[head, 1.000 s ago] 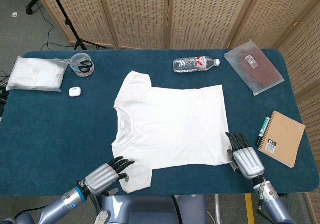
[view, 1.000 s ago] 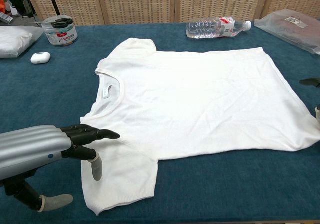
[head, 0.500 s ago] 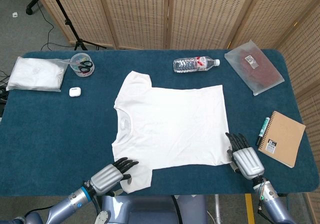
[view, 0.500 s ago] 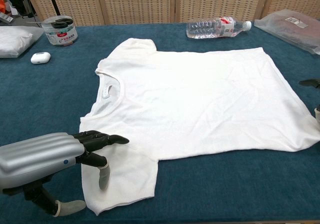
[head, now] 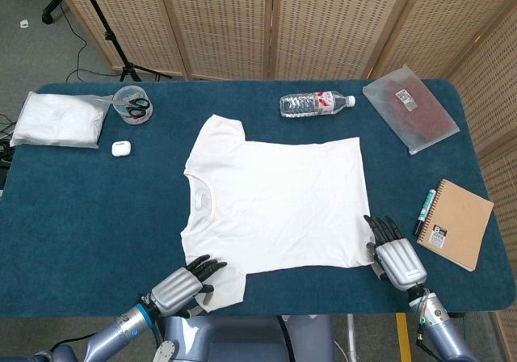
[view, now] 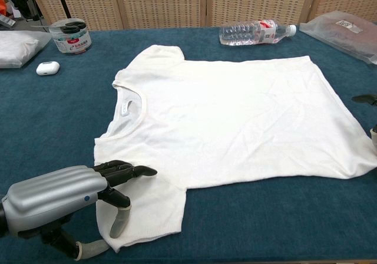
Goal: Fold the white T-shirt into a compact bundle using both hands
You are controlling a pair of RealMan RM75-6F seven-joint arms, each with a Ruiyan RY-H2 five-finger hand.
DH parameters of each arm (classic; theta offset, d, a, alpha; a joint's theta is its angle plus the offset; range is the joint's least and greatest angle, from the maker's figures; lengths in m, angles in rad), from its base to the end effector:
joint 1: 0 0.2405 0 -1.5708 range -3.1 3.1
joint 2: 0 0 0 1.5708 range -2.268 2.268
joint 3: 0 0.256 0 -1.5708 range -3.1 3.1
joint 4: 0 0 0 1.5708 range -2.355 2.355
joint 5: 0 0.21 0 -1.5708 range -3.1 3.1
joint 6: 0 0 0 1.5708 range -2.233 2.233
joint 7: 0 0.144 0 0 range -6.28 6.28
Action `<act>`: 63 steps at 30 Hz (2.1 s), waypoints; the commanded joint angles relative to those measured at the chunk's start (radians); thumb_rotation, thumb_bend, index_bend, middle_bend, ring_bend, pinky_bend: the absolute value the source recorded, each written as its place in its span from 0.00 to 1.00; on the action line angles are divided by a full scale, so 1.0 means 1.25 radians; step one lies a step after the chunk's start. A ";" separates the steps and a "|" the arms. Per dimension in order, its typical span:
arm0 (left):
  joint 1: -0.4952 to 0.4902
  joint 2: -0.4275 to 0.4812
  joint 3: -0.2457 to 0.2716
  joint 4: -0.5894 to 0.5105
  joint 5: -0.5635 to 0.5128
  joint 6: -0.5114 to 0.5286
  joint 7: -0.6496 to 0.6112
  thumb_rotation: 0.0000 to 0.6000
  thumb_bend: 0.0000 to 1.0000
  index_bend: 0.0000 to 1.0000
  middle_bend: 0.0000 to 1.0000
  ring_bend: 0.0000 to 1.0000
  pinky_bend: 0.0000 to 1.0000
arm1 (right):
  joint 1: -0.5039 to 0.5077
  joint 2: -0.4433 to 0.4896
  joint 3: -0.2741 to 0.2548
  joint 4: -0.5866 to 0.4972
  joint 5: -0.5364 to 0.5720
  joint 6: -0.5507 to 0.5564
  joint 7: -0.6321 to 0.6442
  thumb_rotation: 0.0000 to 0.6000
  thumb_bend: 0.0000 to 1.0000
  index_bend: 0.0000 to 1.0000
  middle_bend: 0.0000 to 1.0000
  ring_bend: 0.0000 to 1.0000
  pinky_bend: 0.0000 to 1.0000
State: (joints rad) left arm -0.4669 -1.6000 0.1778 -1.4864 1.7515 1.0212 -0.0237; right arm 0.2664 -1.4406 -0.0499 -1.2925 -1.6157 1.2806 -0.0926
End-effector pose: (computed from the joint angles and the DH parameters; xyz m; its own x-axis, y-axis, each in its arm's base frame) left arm -0.1917 0.1731 -0.0698 0.4042 0.5342 0.7424 0.7998 -0.6002 -0.0036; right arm -0.3034 -0.2129 0.0342 0.5422 -0.1883 0.8188 -0.8228 -0.3167 0.4720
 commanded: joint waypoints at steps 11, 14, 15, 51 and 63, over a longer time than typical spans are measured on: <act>0.006 0.017 -0.014 -0.016 -0.019 0.045 0.004 1.00 0.56 0.71 0.00 0.00 0.00 | -0.001 0.005 0.001 -0.002 -0.003 0.008 0.008 1.00 0.67 0.67 0.01 0.00 0.00; 0.005 0.031 -0.021 -0.029 -0.025 0.054 0.000 1.00 0.56 0.71 0.00 0.00 0.00 | -0.001 0.007 0.001 -0.004 -0.008 0.016 0.016 1.00 0.68 0.68 0.01 0.00 0.00; 0.004 0.038 -0.022 -0.035 -0.027 0.057 -0.004 1.00 0.56 0.71 0.00 0.00 0.00 | -0.001 0.008 0.001 -0.005 -0.012 0.020 0.021 1.00 0.69 0.68 0.02 0.00 0.00; -0.032 0.426 0.080 -0.428 0.002 0.013 0.009 1.00 0.61 0.72 0.00 0.00 0.00 | 0.064 0.136 -0.148 -0.044 -0.289 0.136 0.310 1.00 0.72 0.71 0.10 0.00 0.00; -0.034 0.478 0.107 -0.459 0.045 -0.002 -0.024 1.00 0.61 0.73 0.00 0.00 0.00 | 0.055 0.152 -0.183 -0.052 -0.328 0.156 0.305 1.00 0.72 0.72 0.10 0.00 0.00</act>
State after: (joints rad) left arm -0.5104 -1.0052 0.3084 -2.0600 1.8023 1.0161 -0.0484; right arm 0.3362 -1.2516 -0.2760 -1.3552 -2.0232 1.4745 0.2921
